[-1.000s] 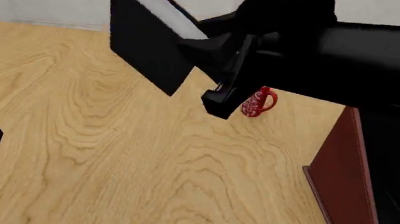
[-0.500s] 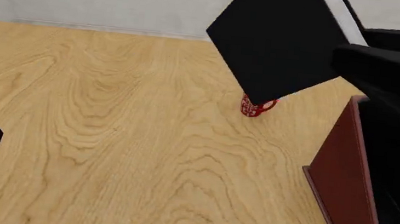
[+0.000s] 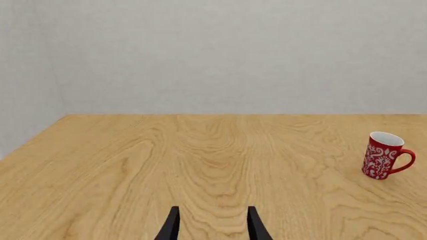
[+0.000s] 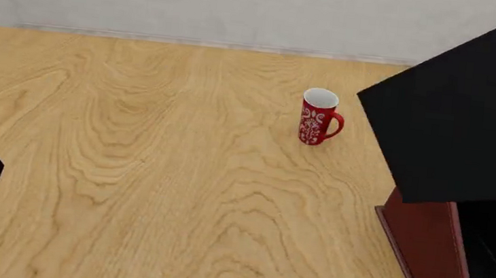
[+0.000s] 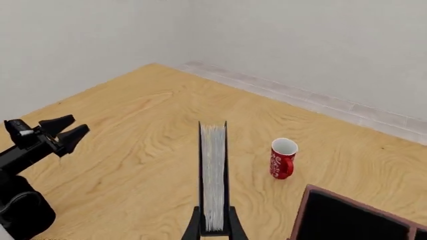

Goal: Pick up the book and place it in the left compartment of the caddy.

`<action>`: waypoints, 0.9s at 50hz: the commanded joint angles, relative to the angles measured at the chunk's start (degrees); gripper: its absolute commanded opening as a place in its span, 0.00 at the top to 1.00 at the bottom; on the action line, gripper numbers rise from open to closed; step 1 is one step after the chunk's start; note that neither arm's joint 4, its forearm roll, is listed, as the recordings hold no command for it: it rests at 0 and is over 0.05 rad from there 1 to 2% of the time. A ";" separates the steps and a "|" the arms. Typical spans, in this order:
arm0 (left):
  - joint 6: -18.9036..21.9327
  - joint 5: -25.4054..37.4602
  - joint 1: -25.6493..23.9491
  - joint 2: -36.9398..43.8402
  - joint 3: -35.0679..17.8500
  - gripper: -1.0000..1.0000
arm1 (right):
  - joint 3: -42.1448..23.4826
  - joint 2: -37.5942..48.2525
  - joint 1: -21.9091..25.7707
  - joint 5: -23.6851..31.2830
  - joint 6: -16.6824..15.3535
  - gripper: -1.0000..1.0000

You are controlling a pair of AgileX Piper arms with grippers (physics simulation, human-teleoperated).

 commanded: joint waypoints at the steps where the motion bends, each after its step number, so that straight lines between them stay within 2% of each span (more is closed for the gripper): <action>1: 0.01 0.00 0.00 -0.01 0.00 0.00 | -4.08 -9.05 -4.54 11.82 3.13 1.00; 6: 0.00 0.00 0.01 0.00 0.00 0.00 | -5.42 -11.38 -5.42 15.61 3.30 1.00; 9: 0.01 0.00 0.00 0.00 0.00 0.00 | -6.72 -12.84 -9.02 18.43 3.89 1.00; 17: 0.00 0.00 0.00 -0.02 0.00 0.00 | -11.42 -13.29 -14.31 23.11 5.46 1.00; 20: 0.01 0.00 0.00 -0.01 0.00 0.00 | -15.03 -13.29 -17.55 26.77 5.25 1.00; 24: 0.00 0.00 0.01 0.01 0.00 0.00 | -16.65 -13.29 -20.81 28.68 4.75 1.00; 28: 0.02 0.00 0.00 0.00 0.00 0.00 | -17.84 -13.30 -24.68 30.41 3.57 1.00; 30: 0.00 0.00 0.00 0.01 0.00 0.00 | -18.62 -13.30 -25.17 31.01 3.77 1.00; 35: 0.00 0.00 -0.01 0.00 0.00 0.00 | -16.80 -13.30 -29.20 31.12 2.47 1.00; 45: -0.01 0.00 0.00 0.00 0.00 0.00 | -13.62 -13.29 -34.10 31.17 -3.57 1.00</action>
